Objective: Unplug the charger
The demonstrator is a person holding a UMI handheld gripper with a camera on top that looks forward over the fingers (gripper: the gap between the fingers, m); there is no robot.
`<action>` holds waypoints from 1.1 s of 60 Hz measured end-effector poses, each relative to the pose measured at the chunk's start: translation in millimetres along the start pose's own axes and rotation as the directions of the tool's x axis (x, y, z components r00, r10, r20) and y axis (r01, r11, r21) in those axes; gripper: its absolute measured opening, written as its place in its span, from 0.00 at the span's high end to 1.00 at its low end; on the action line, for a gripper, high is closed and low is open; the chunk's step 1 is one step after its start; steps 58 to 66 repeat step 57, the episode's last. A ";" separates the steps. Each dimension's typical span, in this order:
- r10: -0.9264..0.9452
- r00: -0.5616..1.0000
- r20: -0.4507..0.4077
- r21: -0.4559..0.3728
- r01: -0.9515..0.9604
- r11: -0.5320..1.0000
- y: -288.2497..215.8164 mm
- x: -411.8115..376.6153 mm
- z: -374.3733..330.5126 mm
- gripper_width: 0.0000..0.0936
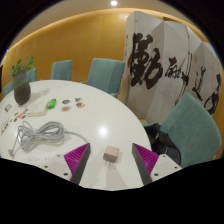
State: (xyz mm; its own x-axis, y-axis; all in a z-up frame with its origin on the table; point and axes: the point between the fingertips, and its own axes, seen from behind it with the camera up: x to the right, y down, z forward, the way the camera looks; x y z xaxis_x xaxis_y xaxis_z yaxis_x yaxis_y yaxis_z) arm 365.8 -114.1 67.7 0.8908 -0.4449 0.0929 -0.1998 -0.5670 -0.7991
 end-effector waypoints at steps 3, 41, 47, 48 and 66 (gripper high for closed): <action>-0.002 1.000 -0.005 0.012 0.002 1.000 -5.5 -2.0 -25.3 0.07; 0.003 0.993 -0.115 0.101 0.008 0.995 11.2 -23.2 -245.9 0.07; -0.006 0.994 -0.112 0.102 0.017 0.995 13.6 -27.5 -252.3 0.07; -0.007 0.994 -0.111 0.102 0.019 0.995 13.6 -28.1 -253.1 0.07; -0.035 0.993 -0.116 0.108 0.048 0.993 12.5 -31.2 -259.0 0.07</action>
